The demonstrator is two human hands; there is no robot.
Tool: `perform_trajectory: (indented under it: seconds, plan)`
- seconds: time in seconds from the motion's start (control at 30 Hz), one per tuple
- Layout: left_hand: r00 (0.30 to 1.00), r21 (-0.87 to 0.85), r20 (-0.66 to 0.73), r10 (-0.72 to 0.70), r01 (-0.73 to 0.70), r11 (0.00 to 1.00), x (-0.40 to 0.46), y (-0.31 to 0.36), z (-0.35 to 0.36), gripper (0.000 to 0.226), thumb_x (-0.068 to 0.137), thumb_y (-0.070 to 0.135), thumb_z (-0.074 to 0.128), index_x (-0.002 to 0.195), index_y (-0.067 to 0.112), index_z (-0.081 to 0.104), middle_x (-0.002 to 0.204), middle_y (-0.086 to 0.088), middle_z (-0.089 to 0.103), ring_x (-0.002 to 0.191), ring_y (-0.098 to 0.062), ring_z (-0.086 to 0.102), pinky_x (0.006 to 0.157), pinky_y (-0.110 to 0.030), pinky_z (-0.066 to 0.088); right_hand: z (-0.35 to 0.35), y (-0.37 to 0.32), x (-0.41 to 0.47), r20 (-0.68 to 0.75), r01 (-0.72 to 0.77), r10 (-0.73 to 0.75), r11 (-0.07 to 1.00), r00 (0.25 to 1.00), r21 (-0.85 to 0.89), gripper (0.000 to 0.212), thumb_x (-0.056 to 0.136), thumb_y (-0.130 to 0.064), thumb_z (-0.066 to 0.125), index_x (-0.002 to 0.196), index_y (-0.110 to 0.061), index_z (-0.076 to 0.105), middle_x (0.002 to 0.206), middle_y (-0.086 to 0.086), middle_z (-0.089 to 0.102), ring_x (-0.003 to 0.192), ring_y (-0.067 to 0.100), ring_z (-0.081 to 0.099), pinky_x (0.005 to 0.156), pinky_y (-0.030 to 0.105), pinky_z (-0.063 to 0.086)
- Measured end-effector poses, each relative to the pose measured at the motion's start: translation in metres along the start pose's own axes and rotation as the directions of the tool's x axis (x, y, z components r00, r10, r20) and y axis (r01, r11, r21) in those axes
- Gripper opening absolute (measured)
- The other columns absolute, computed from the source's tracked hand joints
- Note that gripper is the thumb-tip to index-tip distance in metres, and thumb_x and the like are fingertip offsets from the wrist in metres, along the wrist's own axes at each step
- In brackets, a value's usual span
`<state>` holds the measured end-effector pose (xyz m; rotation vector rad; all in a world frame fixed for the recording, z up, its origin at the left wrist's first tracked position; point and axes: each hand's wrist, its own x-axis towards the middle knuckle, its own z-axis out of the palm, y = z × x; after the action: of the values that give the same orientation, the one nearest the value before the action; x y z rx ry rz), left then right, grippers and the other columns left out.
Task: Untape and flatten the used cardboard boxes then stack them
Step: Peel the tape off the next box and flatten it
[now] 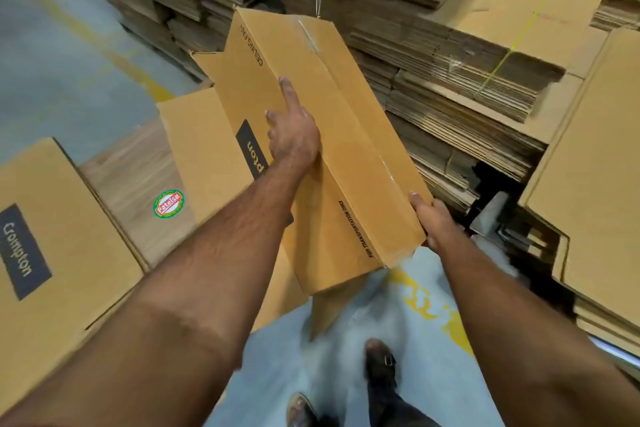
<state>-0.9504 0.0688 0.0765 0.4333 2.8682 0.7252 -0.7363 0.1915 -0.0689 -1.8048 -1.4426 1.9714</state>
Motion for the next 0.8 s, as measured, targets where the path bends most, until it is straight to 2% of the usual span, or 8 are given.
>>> perform_trajectory:
  seconds: [0.1, 0.23, 0.3, 0.4, 0.53, 0.67, 0.73, 0.8]
  plan:
    - [0.998, 0.009, 0.058, 0.013, -0.014, 1.0, -0.006, 0.007, -0.008, 0.06, 0.102, 0.021, 0.026, 0.154, 0.037, 0.0, 0.149, -0.031, 0.024, 0.112, -0.041, 0.052, 0.082, -0.046, 0.045, -0.002, 0.003, -0.002, -0.038, 0.021, -0.02, 0.999, 0.999, 0.024, 0.067, 0.081, -0.052, 0.07, 0.133, -0.014, 0.05, 0.118, 0.012, 0.064, 0.095, 0.033, 0.067, 0.073, 0.051, 0.06]
    - [0.996, 0.095, 0.077, 0.046, -0.053, 0.994, -0.021, 0.018, -0.009, 0.051, 0.098, 0.01, 0.032, 0.145, 0.027, 0.033, 0.153, -0.029, 0.014, 0.117, -0.043, 0.049, 0.084, -0.047, 0.048, -0.004, -0.011, -0.011, -0.041, 0.099, -0.1, 0.995, 0.994, -0.005, 0.046, 0.086, -0.042, 0.07, 0.119, -0.013, 0.059, 0.114, 0.011, 0.066, 0.096, 0.031, 0.067, 0.07, 0.043, 0.061]
    - [0.99, 0.104, 0.139, 0.012, -0.027, 0.994, -0.031, 0.024, -0.002, 0.052, 0.098, 0.026, 0.045, 0.147, 0.027, 0.028, 0.156, -0.03, 0.002, 0.123, -0.047, 0.044, 0.087, -0.047, 0.048, -0.004, -0.027, -0.017, -0.075, 0.184, -0.185, 0.983, 0.98, -0.016, 0.029, 0.091, -0.032, 0.069, 0.109, -0.011, 0.06, 0.113, 0.013, 0.066, 0.096, 0.03, 0.067, 0.07, 0.037, 0.058]
    - [0.979, 0.104, 0.194, -0.059, 0.04, 0.994, -0.045, 0.024, 0.012, 0.084, 0.091, 0.051, 0.058, 0.154, 0.031, 0.007, 0.156, -0.029, -0.013, 0.133, -0.052, 0.032, 0.094, -0.053, 0.049, 0.003, -0.056, -0.03, -0.099, 0.277, -0.294, 0.948, 0.951, -0.156, 0.023, 0.092, -0.031, 0.067, 0.1, -0.011, 0.058, 0.109, 0.011, 0.065, 0.093, 0.027, 0.063, 0.075, 0.036, 0.053]
    - [0.987, 0.047, 0.155, -0.038, 0.031, 0.998, -0.046, 0.016, 0.006, 0.08, 0.096, 0.049, 0.051, 0.156, 0.026, 0.002, 0.157, -0.03, -0.011, 0.135, -0.049, 0.03, 0.096, -0.052, 0.046, 0.015, -0.077, -0.052, -0.103, 0.348, -0.408, 0.865, 0.907, -0.362, 0.026, 0.092, -0.035, 0.063, 0.098, -0.011, 0.055, 0.104, 0.012, 0.061, 0.094, 0.028, 0.057, 0.068, 0.029, 0.039]
    - [0.982, 0.008, 0.188, -0.015, 0.014, 1.0, -0.051, 0.006, -0.003, 0.076, 0.1, 0.047, 0.045, 0.156, 0.026, -0.003, 0.157, -0.031, -0.009, 0.138, -0.049, 0.027, 0.099, -0.05, 0.044, 0.023, -0.071, -0.067, -0.125, 0.376, -0.449, 0.846, 0.885, -0.378, 0.016, 0.097, -0.028, 0.058, 0.094, -0.013, 0.052, 0.09, 0.006, 0.056, 0.074, 0.02, 0.05, 0.05, 0.026, 0.029]
    - [0.983, 0.006, 0.186, -0.004, 0.003, 1.0, -0.052, 0.005, -0.004, 0.074, 0.101, 0.046, 0.042, 0.156, 0.027, -0.003, 0.157, -0.033, -0.004, 0.135, -0.049, 0.032, 0.096, -0.049, 0.045, 0.021, -0.072, -0.072, -0.135, 0.382, -0.452, 0.852, 0.882, -0.358, 0.015, 0.096, -0.027, 0.059, 0.097, -0.013, 0.054, 0.089, 0.004, 0.056, 0.072, 0.018, 0.05, 0.052, 0.026, 0.033]
    - [0.98, 0.0, 0.197, -0.012, 0.012, 1.0, -0.05, 0.004, -0.005, 0.072, 0.101, 0.046, 0.041, 0.156, 0.028, -0.003, 0.157, -0.033, -0.001, 0.135, -0.048, 0.033, 0.095, -0.05, 0.045, 0.016, -0.073, -0.069, -0.164, 0.374, -0.415, 0.898, 0.895, -0.232, 0.026, 0.093, -0.023, 0.065, 0.114, -0.014, 0.052, 0.101, 0.003, 0.057, 0.083, 0.018, 0.054, 0.067, 0.023, 0.042]
